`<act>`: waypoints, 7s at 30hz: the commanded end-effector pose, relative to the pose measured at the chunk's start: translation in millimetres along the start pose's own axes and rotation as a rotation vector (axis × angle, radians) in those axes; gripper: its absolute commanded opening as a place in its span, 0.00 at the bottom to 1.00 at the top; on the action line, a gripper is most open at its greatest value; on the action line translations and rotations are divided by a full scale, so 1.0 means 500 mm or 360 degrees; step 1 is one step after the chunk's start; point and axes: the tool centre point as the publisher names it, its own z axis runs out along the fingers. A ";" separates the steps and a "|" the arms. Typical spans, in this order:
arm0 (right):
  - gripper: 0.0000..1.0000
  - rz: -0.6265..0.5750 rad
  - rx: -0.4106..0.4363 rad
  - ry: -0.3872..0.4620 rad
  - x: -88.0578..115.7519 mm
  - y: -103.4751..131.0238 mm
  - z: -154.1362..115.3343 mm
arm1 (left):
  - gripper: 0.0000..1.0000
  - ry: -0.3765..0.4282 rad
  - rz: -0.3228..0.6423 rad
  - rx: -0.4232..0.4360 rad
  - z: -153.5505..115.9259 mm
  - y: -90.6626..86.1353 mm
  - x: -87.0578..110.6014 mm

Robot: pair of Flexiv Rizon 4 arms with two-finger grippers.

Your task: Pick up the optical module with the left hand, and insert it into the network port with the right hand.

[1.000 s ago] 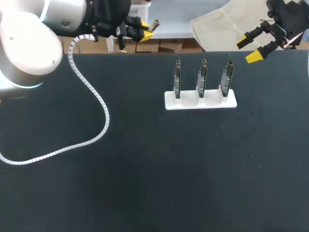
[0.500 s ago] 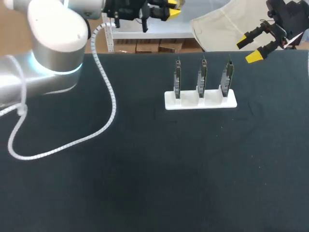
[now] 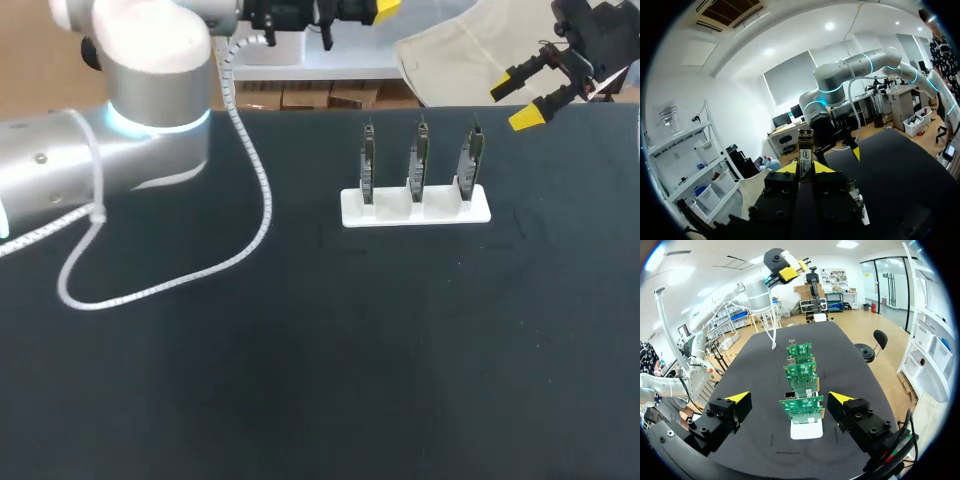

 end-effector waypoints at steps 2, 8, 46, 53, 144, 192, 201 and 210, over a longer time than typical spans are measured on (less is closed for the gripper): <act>1.00 -0.0003 0.0013 0.0000 0.001 0.007 0.002 | 0.00 -0.0109 0.0007 0.0033 0.051 0.020 0.008; 1.00 -0.0003 0.0013 0.0000 0.001 0.007 0.002 | 0.00 -0.0152 -0.0064 0.0126 0.086 0.001 0.011; 1.00 -0.0003 0.0013 0.0000 0.001 0.007 0.002 | 0.00 -0.0088 -0.0489 0.0317 0.192 -0.090 0.057; 1.00 -0.0003 0.0013 0.0000 0.001 0.007 0.002 | 0.00 -0.0090 -0.0516 0.0338 0.211 -0.098 0.062; 1.00 -0.0003 0.0013 0.0000 0.001 0.007 0.002 | 0.00 -0.0018 -0.0712 0.0262 0.251 -0.196 0.125; 1.00 -0.0003 0.0013 0.0000 0.001 0.007 0.002 | 0.00 0.0021 -0.0723 0.0343 0.253 -0.212 0.144; 1.00 -0.0003 0.0013 0.0000 0.001 0.007 0.002 | 0.00 0.0021 -0.0723 0.0343 0.253 -0.212 0.144; 1.00 -0.0061 0.0197 -0.0032 -0.027 -0.017 -0.051 | 0.00 0.0021 -0.0723 0.0343 0.253 -0.212 0.144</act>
